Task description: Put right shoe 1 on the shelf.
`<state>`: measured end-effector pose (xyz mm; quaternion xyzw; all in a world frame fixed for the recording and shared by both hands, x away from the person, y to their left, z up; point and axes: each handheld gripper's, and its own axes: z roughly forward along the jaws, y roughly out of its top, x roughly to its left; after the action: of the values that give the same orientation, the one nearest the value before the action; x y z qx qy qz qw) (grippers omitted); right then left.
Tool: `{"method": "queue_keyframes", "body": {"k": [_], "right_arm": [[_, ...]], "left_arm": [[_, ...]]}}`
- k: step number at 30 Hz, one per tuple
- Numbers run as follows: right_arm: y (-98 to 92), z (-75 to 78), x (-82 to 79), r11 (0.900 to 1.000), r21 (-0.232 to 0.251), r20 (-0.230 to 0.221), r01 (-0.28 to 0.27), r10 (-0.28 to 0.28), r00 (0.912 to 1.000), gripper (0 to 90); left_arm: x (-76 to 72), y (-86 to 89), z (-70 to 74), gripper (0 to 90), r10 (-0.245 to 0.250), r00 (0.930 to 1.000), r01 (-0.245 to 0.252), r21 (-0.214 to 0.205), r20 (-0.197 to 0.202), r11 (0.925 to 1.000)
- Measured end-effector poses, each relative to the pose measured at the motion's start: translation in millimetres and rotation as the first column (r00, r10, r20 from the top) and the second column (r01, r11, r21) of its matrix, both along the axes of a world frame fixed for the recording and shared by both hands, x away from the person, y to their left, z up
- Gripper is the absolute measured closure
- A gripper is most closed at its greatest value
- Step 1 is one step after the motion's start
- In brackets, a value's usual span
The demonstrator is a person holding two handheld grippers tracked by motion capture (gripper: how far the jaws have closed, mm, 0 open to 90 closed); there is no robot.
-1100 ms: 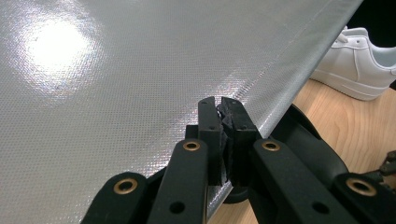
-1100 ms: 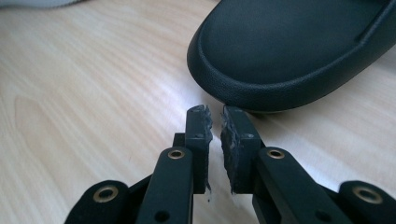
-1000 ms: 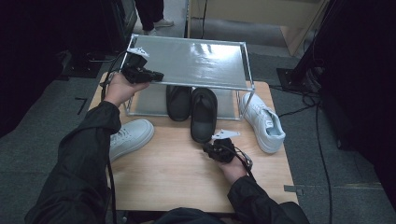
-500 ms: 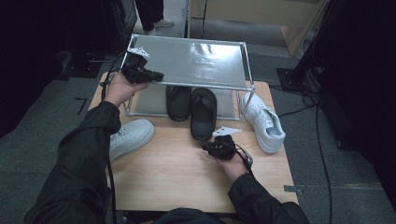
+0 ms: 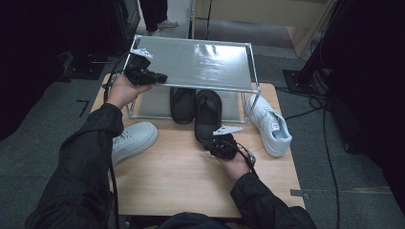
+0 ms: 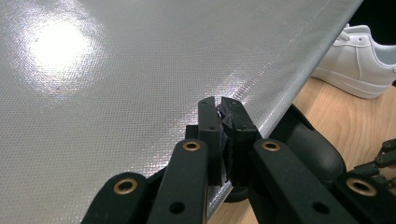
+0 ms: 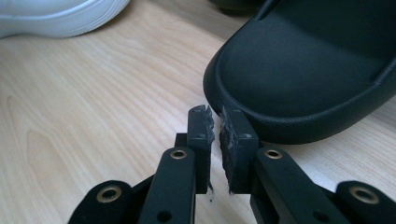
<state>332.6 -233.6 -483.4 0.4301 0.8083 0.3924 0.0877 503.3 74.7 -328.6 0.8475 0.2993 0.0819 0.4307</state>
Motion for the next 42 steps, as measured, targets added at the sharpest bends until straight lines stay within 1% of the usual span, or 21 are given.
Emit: {"method": "queue_keyframes", "body": {"k": [2, 3, 6, 10, 11, 17, 19, 23, 29, 31, 36, 39, 42], "right_arm": [[0.1, -0.2, 1.3, 1.0000, -0.002, 0.001, 0.003, -0.003, 1.0000, 82.6], [0.0, 0.1, 4.5, 0.9999, -0.011, 0.004, 0.012, -0.012, 0.9999, 82.5], [0.4, 0.6, 9.5, 0.9996, -0.020, 0.013, 0.018, -0.017, 0.9998, 82.3], [0.3, 0.3, 15.8, 0.9995, -0.010, 0.006, 0.028, -0.028, 0.9996, 82.1], [0.9, 0.1, 19.6, 0.9994, -0.010, 0.004, 0.032, -0.032, 0.9995, 81.9], [3.0, -1.7, 29.3, 0.9991, -0.012, 0.006, 0.040, -0.040, 0.9992, 81.9], [2.9, -2.8, 35.7, 0.9984, -0.013, 0.005, 0.055, -0.055, 0.9985, 81.9], [2.2, -2.9, 41.6, 0.9978, -0.009, 0.006, 0.065, -0.065, 0.9978, 81.8], [2.8, -3.9, 52.2, 0.9977, -0.017, 0.007, 0.066, -0.066, 0.9978, 81.6], [3.2, -3.7, 53.1, 0.9975, -0.016, 0.004, 0.068, -0.068, 0.9977, 81.4], [6.0, -4.1, 59.3, 0.9978, -0.026, 0.013, 0.061, -0.061, 0.9981, 81.2], [6.5, -3.8, 63.2, 0.9979, -0.026, 0.005, 0.060, -0.060, 0.9982, 80.7], [6.5, -3.6, 65.3, 0.9982, -0.028, 0.008, 0.053, -0.053, 0.9986, 79.4]], "left_arm": [[0.0, 0.0, 0.0, 87.5, 0.001, 1.0000, -0.001, 0.000, 0.000, 1.0000], [0.1, -0.1, 0.1, 87.5, 0.001, 1.0000, -0.001, 0.000, -0.001, 1.0000], [0.1, -0.2, 0.1, 87.5, 0.000, 1.0000, 0.000, 0.001, -0.001, 1.0000], [0.1, -0.1, 0.1, 87.5, 0.000, 1.0000, 0.000, 0.000, -0.001, 1.0000], [0.4, 0.2, -0.2, 87.5, -0.002, 1.0000, 0.002, -0.002, -0.001, 1.0000], [0.2, 0.0, 0.0, 87.5, -0.001, 1.0000, 0.001, -0.001, 0.000, 1.0000], [0.2, 0.1, 0.0, 87.5, -0.001, 1.0000, 0.001, -0.001, -0.002, 1.0000], [0.2, 0.1, 0.2, 87.5, -0.001, 1.0000, 0.001, 0.002, -0.001, 1.0000], [0.1, -0.3, 0.3, 87.5, 0.001, 1.0000, -0.001, 0.002, -0.002, 1.0000], [0.1, -0.3, 0.3, 87.5, 0.001, 1.0000, -0.001, 0.003, -0.002, 1.0000], [0.0, -0.4, 0.3, 87.5, 0.001, 1.0000, -0.001, 0.003, -0.001, 1.0000], [0.0, -0.5, 0.5, 87.5, 0.002, 1.0000, -0.002, 0.004, -0.002, 1.0000], [0.1, -0.4, 0.4, 87.5, 0.003, 1.0000, -0.003, 0.003, -0.005, 1.0000]]}}
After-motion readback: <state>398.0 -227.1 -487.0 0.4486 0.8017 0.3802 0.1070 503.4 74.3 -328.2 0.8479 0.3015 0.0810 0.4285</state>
